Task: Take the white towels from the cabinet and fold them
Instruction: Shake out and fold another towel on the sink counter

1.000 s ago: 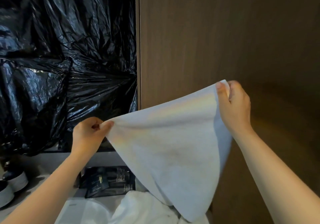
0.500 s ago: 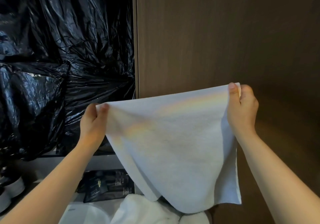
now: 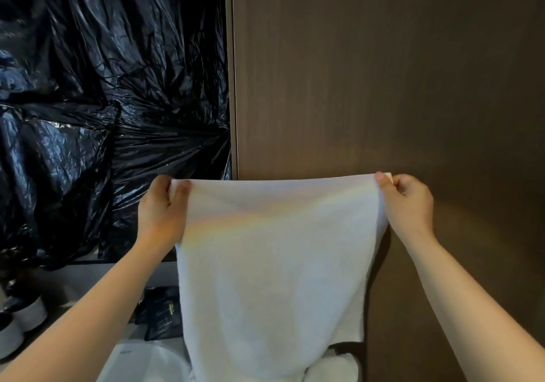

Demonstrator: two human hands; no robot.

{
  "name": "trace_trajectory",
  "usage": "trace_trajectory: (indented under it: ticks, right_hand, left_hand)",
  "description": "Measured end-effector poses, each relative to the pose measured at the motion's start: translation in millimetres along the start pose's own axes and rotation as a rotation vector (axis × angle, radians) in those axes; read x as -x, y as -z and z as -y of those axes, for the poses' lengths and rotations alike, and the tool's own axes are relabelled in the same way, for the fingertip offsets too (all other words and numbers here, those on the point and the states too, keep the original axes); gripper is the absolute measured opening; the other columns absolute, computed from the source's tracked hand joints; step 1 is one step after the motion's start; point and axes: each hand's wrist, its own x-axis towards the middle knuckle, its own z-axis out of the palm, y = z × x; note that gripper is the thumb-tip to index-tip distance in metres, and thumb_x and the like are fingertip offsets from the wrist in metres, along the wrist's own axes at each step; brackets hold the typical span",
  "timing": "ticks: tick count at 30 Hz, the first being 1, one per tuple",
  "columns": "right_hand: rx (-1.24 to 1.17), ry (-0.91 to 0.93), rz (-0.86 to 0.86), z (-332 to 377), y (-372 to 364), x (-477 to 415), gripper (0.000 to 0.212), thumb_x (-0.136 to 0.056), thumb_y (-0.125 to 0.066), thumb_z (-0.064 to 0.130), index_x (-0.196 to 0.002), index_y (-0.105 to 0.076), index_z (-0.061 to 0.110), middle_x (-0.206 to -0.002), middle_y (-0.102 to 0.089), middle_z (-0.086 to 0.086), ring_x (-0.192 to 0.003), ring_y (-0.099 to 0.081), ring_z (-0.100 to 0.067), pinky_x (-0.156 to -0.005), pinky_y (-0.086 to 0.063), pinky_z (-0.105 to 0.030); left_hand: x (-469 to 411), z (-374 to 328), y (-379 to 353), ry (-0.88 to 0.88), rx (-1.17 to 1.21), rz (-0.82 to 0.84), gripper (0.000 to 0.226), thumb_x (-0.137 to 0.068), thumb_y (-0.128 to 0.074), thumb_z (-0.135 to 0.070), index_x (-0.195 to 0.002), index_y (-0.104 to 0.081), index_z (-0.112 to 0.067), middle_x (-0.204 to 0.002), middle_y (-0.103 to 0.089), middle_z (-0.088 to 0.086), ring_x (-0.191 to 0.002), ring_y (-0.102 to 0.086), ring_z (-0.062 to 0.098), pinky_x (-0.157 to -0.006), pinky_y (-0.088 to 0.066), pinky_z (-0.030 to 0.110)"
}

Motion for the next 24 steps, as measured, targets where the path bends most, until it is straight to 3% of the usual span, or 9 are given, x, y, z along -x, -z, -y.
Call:
trace_trajectory:
  ticks: [5,9,12,16,18,22,24]
  right_hand:
    - [-0.075,0.050,-0.089,13.8,0.5,11.4,0.040,-0.092,-0.061,0.043,-0.069,-0.056,0.011,-0.062,-0.054,-0.001,-0.056,-0.048,-0.011,-0.049,-0.036,-0.025]
    - [-0.222,0.062,-0.104,28.2,1.2,26.2,0.040,-0.091,-0.064,0.040,-0.067,-0.056,0.009,-0.058,-0.051,0.002,-0.055,-0.048,-0.004,-0.045,-0.035,-0.011]
    - [-0.301,0.056,-0.119,36.5,1.3,38.5,0.046,-0.089,-0.065,0.040,-0.066,-0.054,0.002,-0.060,-0.049,-0.008,-0.054,-0.041,-0.009,-0.048,-0.034,-0.017]
    - [-0.384,0.000,-0.114,47.5,2.6,51.2,0.049,-0.087,-0.067,0.040,-0.069,-0.054,-0.003,-0.065,-0.048,-0.019,-0.056,-0.040,-0.015,-0.050,-0.036,-0.023]
    - [-0.434,-0.034,-0.079,52.8,2.8,58.4,0.049,-0.087,-0.068,0.039,-0.071,-0.055,-0.005,-0.064,-0.047,-0.019,-0.056,-0.039,-0.015,-0.050,-0.036,-0.022]
    - [-0.556,-0.105,0.060,65.5,2.1,76.9,0.044,-0.089,-0.068,0.034,-0.074,-0.057,-0.005,-0.052,-0.045,-0.001,-0.049,-0.040,-0.007,-0.046,-0.035,-0.016]
    - [-0.622,-0.116,0.166,72.5,2.2,88.0,0.036,-0.090,-0.067,0.030,-0.080,-0.061,-0.004,-0.054,-0.052,-0.005,-0.048,-0.047,-0.008,-0.047,-0.040,-0.017]
  left_hand:
    - [14.1,-14.7,4.5,0.011,0.072,0.002,0.019,-0.097,-0.046,-0.036,-0.083,-0.047,-0.024,-0.076,-0.054,0.000,-0.066,-0.050,0.013,-0.053,-0.034,0.028]
    - [30.4,-33.4,7.6,0.025,0.182,0.044,0.021,-0.096,-0.048,-0.036,-0.076,-0.048,-0.028,-0.068,-0.050,-0.001,-0.059,-0.046,0.012,-0.052,-0.032,0.029]
    - [40.8,-46.6,9.9,0.078,0.261,0.083,0.020,-0.094,-0.048,-0.037,-0.077,-0.051,-0.026,-0.071,-0.053,0.007,-0.062,-0.048,0.014,-0.054,-0.036,0.030]
    - [51.0,-57.1,11.6,0.212,0.395,0.168,0.017,-0.096,-0.047,-0.038,-0.088,-0.055,-0.027,-0.091,-0.062,0.017,-0.081,-0.059,0.030,-0.071,-0.051,0.047]
    - [55.0,-59.3,11.1,0.213,0.402,0.191,0.017,-0.097,-0.047,-0.037,-0.091,-0.057,-0.024,-0.085,-0.062,0.013,-0.076,-0.058,0.025,-0.065,-0.048,0.040]
    - [63.0,-61.9,8.7,0.203,0.425,0.248,0.021,-0.098,-0.048,-0.035,-0.093,-0.061,-0.018,-0.075,-0.061,0.009,-0.063,-0.057,0.015,-0.059,-0.048,0.031]
    - [66.4,-64.0,7.8,0.206,0.450,0.268,0.021,-0.097,-0.050,-0.033,-0.092,-0.062,-0.016,-0.069,-0.060,0.004,-0.052,-0.055,0.006,-0.051,-0.047,0.021]
